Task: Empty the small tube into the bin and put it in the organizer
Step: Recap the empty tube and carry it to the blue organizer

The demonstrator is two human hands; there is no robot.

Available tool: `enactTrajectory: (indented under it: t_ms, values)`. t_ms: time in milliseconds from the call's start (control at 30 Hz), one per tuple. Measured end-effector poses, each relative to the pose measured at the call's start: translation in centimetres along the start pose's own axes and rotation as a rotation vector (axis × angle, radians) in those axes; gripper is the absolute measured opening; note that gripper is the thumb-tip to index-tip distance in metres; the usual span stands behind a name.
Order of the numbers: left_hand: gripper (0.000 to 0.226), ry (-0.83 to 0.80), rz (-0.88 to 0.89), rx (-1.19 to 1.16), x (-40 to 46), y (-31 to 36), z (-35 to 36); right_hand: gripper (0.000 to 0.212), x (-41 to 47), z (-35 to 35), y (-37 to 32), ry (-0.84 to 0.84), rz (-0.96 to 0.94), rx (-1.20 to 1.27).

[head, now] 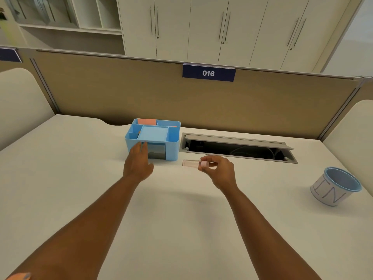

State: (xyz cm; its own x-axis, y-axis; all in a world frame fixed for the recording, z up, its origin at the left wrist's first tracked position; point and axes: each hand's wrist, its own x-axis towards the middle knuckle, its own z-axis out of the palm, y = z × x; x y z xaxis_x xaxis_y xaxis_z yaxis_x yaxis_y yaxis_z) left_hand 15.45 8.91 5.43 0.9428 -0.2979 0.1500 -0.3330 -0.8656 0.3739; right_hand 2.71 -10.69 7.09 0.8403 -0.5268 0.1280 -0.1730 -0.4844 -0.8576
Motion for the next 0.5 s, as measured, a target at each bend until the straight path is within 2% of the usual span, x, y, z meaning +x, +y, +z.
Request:
enactTrajectory:
  t_ms: [367, 500]
  values:
    - [0.081, -0.07, 0.05, 0.07, 5.5, -4.9, 1.6, 0.026, 6.2, 6.8, -3.4, 0.153, -0.048, 0.065]
    - [0.084, -0.05, 0.04, 0.0, 5.7, -5.4, 3.1, 0.024, 8.1, 9.4, -4.1, 0.148, -0.042, 0.117]
